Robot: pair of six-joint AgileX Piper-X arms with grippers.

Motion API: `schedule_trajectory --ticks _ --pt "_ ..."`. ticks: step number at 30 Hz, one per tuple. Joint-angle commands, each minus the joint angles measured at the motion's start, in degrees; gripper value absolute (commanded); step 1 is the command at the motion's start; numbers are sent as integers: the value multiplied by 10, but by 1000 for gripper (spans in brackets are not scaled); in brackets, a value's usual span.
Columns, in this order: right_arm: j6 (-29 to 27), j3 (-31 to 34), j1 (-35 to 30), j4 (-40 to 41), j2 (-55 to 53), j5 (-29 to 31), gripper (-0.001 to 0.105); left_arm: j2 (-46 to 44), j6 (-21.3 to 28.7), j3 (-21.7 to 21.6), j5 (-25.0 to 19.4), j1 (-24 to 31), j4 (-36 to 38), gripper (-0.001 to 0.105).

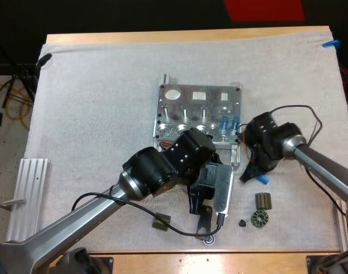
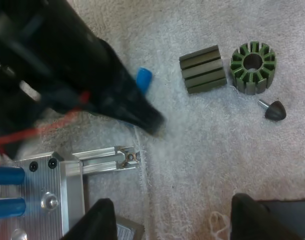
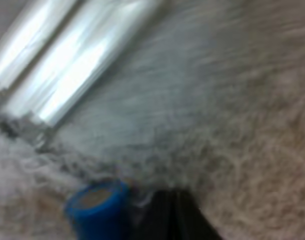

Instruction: Load cells from right to left

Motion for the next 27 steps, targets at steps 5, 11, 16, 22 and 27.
schedule_trajectory --ticks 5,11,16,22,27 --pt "13 -1 51 20 0 -21 0 -9 -6 -3 5 -1 3 50" --pt "45 -2 56 50 -12 -30 0 -9 -6 -3 5 -1 3 50" --pt "45 -7 56 70 -66 -29 0 -9 -6 -3 5 1 3 50" --pt "52 -7 56 100 -170 -31 0 -9 -6 -3 4 7 3 50" --pt "64 -7 56 138 -250 6 0 -9 -6 -3 4 7 -2 50"
